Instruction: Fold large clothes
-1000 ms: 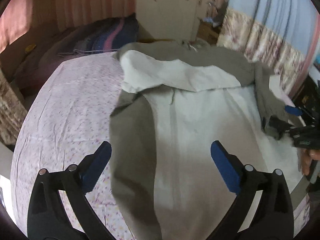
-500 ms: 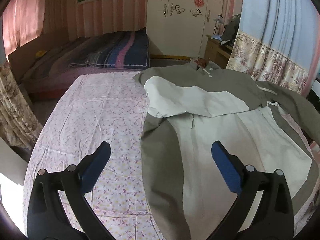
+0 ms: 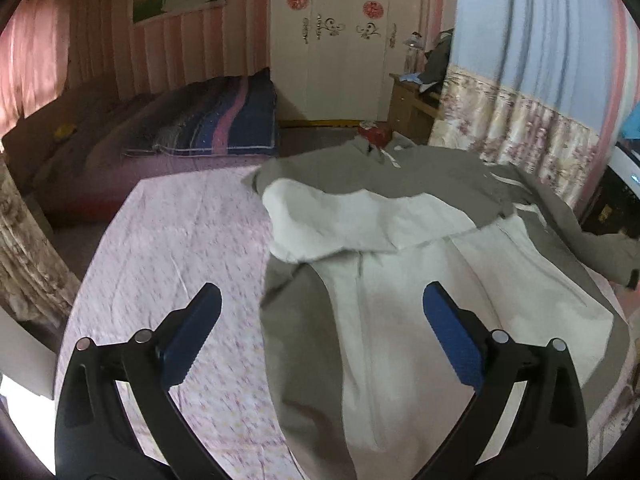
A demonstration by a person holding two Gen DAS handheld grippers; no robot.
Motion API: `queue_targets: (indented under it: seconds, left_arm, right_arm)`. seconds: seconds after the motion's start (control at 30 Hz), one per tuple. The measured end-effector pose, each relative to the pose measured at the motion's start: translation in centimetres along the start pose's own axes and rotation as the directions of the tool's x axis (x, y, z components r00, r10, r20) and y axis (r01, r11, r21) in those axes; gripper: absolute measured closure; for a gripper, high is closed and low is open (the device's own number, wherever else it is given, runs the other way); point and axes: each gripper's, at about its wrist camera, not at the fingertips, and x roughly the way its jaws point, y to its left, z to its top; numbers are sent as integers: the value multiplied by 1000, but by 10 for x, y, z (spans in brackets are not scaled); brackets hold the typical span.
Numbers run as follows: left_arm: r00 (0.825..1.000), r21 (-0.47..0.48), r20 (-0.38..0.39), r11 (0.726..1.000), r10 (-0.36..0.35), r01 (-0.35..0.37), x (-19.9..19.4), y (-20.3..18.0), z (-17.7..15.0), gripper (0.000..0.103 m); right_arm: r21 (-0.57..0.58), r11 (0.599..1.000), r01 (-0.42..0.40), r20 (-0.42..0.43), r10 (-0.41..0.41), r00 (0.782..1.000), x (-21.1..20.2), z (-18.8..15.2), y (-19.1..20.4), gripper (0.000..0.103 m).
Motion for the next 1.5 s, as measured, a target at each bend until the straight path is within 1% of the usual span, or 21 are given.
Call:
queue_targets:
  seconds: [0.1,0.17,0.2,0.27,0.33,0.43,0.5,0.53,0.6,0.63,0.67,0.77,0.8,0.9,0.97,1.13,1.27,1.3,1.37,1.47,1.5]
  left_arm:
    - [1000,3,-8,1000,14,-14,14,2,22,3]
    - [999,34,1,999,38,-38,17,1,35,3]
    - [999,49,6,998,47,-48,16,0,40,3]
    - [999,64,23,997,45,-47,12,0,44,3]
    - [998,54,31,997,50,-51,11,4,42,3]
    - [999,29,5,999,35,-35,16,7,34,3]
    - [1000,18,-15,1000,14,-14,17,2,28,3]
    - [1000,18,-21,1000,3,-3,16,-3,25,3]
    - [999,25,-34,999,-23,24,11,-20,17,3]
    - [998,5,-39,999,-50,50,6,-31,11,3]
    - [997,-11,-42,997,-70,70,1,-39,6,3]
    - [995,-23,-35,995,-95,94,-15,-73,-14,3]
    - [997,-16,-29,997,-78,77,-18,-84,-21,3]
    - [999,-9,-34,1000,-14,14,-22,-108,-44,3]
    - [998,-5,-52,1000,29,-29,-19,-120,-59,3]
    - [996,-42,-82,999,29,-32,-16,-125,-70,3]
    - [996,9,-59,998,70,-70,-14,-115,-38,3]
    - [995,21,-44,996,92,-91,-12,-107,-23,3]
    - [990,40,-15,989,141,-141,-6,-94,1,3]
    - [975,96,20,970,222,-223,18,-75,32,3]
    - [968,110,16,962,251,-251,29,-68,39,3]
  right_arm:
    - [-95,996,-1,17,2,1000,4,41,39,33]
    - [-158,987,43,58,-34,998,-2,57,54,25]
    - [-177,982,73,86,-58,995,-7,60,55,25]
    - [-145,984,108,116,-92,989,-12,59,46,25]
    - [-66,990,124,129,-115,985,-19,51,28,25]
    - [22,999,46,132,-49,990,-20,34,5,25]
    - [80,995,-56,84,49,995,-15,20,-3,25]
    - [119,985,-126,65,119,991,-12,11,-4,25]
    - [149,966,-213,40,209,977,-4,-3,5,21]
    - [139,960,-243,30,241,970,-1,-9,14,17]
    - [109,959,-262,25,261,965,3,-15,27,17]
    - [-55,974,-220,38,223,974,5,-31,67,17]
    - [-75,973,-218,60,223,973,2,-35,71,17]
    - [-53,960,-276,55,279,959,0,-39,69,16]
    - [-57,956,-288,63,291,954,-4,-42,68,16]
    - [-65,943,-325,69,329,942,-13,-46,69,16]
    - [-79,924,-374,90,380,921,-13,-22,82,10]
    - [-93,929,-358,77,366,928,-8,-11,88,10]
    - [-94,930,-354,80,362,929,1,9,94,10]
    - [-70,944,-323,66,327,943,28,32,98,10]
    - [-49,952,-301,29,303,953,46,41,100,10]
